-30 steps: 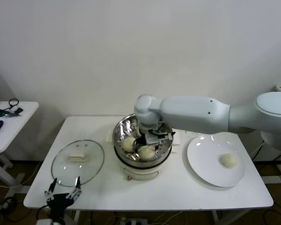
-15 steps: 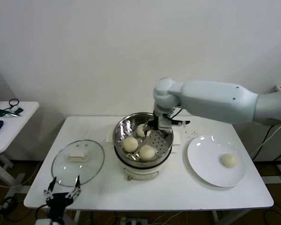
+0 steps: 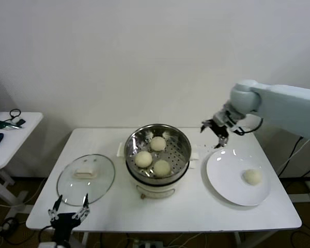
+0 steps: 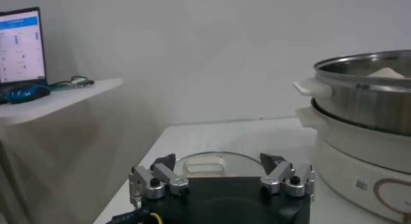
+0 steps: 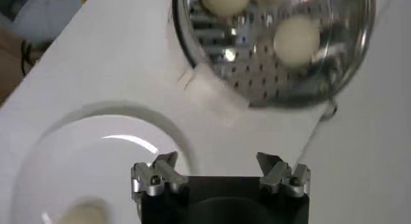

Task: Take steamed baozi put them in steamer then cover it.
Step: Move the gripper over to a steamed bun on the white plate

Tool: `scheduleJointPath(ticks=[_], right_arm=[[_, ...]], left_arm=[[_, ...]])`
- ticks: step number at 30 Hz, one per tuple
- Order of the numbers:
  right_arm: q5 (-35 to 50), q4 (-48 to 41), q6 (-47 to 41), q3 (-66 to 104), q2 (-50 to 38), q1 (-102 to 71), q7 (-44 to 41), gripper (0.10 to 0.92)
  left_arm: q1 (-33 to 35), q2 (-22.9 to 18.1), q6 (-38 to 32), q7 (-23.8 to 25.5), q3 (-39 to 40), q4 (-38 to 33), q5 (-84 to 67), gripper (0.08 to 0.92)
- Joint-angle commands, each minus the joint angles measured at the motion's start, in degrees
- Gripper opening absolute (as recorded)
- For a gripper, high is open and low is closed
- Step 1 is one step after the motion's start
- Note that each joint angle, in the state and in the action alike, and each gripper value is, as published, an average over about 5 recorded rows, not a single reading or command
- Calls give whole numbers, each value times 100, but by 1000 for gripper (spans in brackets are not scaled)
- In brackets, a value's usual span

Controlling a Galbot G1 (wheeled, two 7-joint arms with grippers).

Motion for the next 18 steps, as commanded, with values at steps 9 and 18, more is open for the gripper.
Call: scheduleJointPath(ticks=[9,18], right_arm=[[-1178,-1528,-493,2626,-1281,-3230,-488,823],[-1542,-2165,-316,3206,-989,-3934,-477,823]], left_arm=[[113,1,-42,-27,-58,45,-40,823],[148,-16,-22,-44,-87,114,-126,823]])
